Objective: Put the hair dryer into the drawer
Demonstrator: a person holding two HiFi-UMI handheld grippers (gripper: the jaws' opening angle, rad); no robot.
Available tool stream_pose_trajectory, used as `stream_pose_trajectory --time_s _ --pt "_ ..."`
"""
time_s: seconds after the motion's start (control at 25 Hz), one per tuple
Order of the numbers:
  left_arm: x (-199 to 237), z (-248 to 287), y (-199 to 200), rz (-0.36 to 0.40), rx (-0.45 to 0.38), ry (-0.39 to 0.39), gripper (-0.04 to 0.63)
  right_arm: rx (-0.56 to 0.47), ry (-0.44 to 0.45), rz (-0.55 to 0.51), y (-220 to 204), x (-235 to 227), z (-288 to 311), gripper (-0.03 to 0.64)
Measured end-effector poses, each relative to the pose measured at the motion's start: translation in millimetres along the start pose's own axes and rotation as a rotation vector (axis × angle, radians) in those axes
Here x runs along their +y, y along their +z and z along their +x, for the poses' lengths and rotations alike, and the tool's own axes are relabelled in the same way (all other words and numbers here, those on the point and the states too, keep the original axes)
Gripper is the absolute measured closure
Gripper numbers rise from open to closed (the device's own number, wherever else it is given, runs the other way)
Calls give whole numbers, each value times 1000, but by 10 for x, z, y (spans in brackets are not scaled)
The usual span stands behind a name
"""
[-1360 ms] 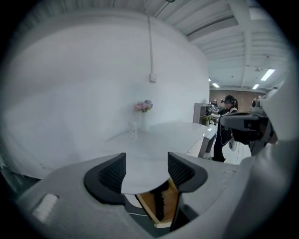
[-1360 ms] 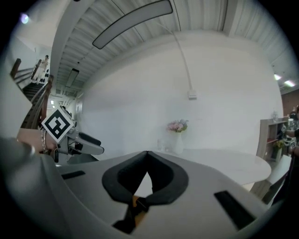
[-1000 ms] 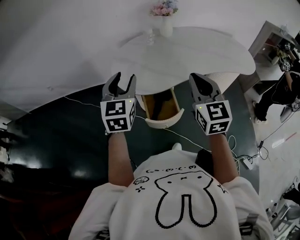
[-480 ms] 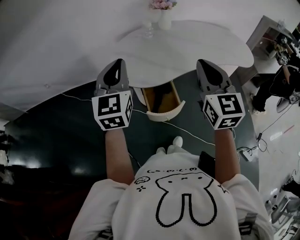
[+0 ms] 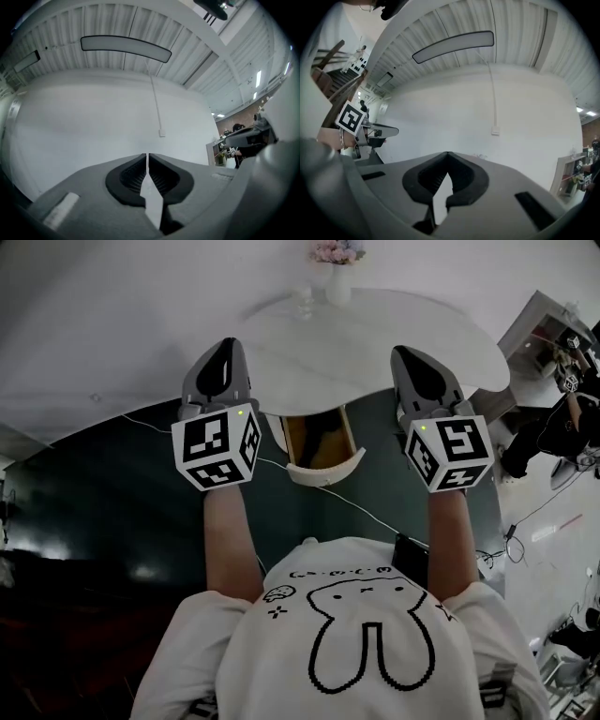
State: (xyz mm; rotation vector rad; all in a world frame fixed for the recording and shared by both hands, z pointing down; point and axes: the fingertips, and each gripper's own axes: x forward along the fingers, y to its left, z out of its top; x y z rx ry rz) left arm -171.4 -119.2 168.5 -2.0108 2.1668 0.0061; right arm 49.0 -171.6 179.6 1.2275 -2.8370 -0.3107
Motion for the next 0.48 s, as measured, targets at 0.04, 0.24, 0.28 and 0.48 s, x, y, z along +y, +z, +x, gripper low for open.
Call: stream_pose_trajectory --time_s 0.04,0.24,0.28,0.48 --pt "-33 3 1 -11 10 -7 574 1 9 -4 9 -5 -3 620" --pt "-281 -35 54 15 38 -49 574 -6 23 -11 76 -79 -74 619" --pt "-340 -54 71 31 37 -55 574 -7 19 -2 82 -111 -104 620" --pt "-592 -119 64 88 73 -73 574 -17 15 51 134 -241 -258 619"
